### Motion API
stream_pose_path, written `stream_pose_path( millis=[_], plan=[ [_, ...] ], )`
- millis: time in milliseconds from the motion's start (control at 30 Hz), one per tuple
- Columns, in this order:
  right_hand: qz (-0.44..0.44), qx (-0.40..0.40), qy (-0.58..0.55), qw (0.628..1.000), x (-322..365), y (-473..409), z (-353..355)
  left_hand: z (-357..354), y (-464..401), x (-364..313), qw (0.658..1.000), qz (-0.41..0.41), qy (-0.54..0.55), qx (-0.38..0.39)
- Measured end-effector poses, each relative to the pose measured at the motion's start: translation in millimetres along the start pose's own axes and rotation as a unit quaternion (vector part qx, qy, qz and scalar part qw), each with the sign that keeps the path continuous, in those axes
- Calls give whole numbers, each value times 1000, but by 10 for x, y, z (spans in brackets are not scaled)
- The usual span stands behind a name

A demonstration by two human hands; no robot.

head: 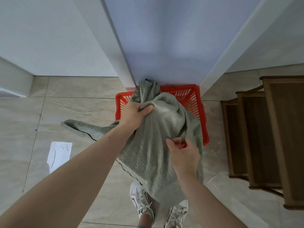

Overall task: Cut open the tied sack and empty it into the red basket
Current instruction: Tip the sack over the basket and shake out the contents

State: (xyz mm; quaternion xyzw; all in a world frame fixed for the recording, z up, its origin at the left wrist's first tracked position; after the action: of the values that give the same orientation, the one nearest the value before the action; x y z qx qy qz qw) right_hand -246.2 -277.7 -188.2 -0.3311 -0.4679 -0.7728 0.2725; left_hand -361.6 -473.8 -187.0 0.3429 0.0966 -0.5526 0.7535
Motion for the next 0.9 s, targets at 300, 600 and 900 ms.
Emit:
stream_pose_path(
  millis=[300,600,900],
  plan=[
    [73,-18,-52,996,368,-530,-51,182,421,-92,952,-198,-222,-73],
    [84,-40,-32,995,659,-922,-183,-146,612,346,863,-413,-290,-9],
    [167,-3,48,985,476,-417,72,-63,404,138,833,-476,-278,-49]
  ],
)
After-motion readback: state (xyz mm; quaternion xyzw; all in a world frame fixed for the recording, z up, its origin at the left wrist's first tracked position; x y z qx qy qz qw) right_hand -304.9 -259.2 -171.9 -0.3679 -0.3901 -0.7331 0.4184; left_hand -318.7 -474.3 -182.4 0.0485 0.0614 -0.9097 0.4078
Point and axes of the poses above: each hand's wrist, its own y-axis away from the middle knuckle, its own z-axis out of the back of the hand, x = y × z, the point moved 6 cm from there along -y, towards the middle knuckle, and after that the axes turned 13 degrees about -y, right-handed, at the moved point
